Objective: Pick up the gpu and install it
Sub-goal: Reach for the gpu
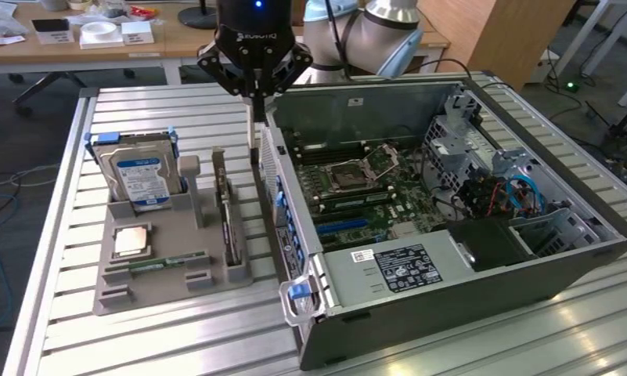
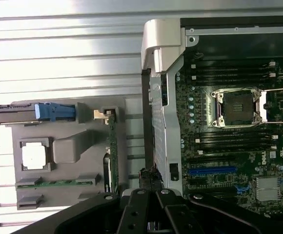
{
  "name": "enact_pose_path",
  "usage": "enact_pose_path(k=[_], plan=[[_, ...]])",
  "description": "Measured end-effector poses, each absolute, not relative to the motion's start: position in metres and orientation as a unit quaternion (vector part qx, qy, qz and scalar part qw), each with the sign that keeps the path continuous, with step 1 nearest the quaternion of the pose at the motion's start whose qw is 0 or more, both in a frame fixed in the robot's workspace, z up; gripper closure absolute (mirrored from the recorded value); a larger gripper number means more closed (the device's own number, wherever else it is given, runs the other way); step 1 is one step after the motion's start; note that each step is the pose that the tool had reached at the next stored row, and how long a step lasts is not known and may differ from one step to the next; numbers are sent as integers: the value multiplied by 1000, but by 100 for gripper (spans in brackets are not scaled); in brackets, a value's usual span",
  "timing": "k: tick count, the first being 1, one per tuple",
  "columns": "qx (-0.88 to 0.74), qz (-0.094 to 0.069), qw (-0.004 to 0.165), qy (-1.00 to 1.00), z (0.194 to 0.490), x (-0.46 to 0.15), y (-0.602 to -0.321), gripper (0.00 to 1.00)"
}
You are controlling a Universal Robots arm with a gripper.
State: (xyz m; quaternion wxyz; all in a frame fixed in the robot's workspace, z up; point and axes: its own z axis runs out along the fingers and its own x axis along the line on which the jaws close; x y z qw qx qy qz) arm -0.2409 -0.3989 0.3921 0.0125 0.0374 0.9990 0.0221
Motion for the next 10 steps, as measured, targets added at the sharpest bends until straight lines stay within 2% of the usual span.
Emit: enact_pose_path(k=[10], plan=[[37,22,12,999,391,-263,-399,89]])
